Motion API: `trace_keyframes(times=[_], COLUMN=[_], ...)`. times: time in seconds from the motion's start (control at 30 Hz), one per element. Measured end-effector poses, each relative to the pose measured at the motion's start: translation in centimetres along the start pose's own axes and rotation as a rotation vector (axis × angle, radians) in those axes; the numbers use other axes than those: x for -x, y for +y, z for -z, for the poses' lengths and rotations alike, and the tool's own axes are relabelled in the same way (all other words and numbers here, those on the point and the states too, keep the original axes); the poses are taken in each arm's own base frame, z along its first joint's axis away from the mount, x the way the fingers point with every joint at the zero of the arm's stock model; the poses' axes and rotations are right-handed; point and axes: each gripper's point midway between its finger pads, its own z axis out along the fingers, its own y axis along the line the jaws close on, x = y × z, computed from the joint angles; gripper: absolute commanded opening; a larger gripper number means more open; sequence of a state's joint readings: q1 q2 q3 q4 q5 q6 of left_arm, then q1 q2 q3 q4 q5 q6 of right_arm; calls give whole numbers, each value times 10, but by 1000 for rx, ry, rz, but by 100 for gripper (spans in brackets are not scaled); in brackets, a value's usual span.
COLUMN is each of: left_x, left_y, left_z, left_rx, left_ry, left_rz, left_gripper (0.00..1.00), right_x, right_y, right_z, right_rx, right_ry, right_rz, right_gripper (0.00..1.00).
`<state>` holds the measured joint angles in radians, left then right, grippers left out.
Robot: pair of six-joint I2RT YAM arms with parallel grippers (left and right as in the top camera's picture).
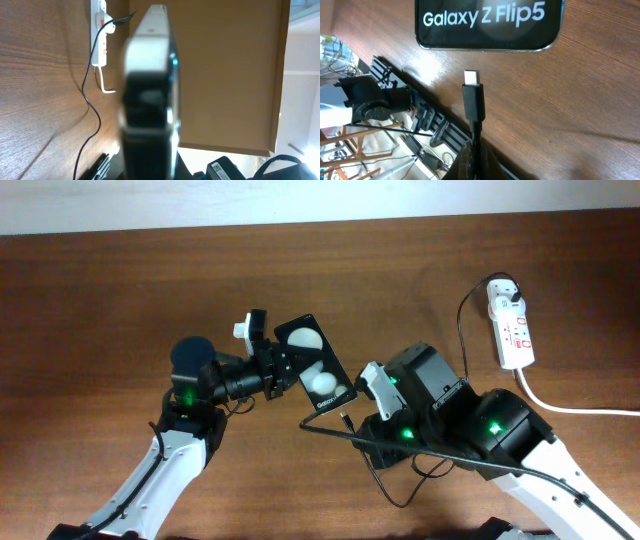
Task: Plug charger to phone and switch on socket
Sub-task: 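Push the USB-C plug into the phone port with the right gripper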
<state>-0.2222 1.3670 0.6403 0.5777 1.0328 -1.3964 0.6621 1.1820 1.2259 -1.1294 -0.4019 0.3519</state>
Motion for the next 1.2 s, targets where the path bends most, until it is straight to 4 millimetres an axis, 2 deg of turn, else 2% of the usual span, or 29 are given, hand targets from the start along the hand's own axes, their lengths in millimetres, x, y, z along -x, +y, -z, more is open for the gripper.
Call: trace_keyframes(times=[0.23, 0.67, 1.2], left_x=[0, -3, -4], left_y=[0, -1, -1], left_z=[0, 0, 0], left_rx=[0, -4, -6], left_ry=[0, 19, 26], left_rz=[0, -62, -69], left_gripper=[0, 0, 0], right_x=[1, -5, 4], right_y=[-6, -1, 2], right_z=[-16, -15, -16], right_rx=[-18, 14, 24], right_ry=[54, 83, 46], right_rz=[-90, -100, -84], right_gripper=[4, 4, 4])
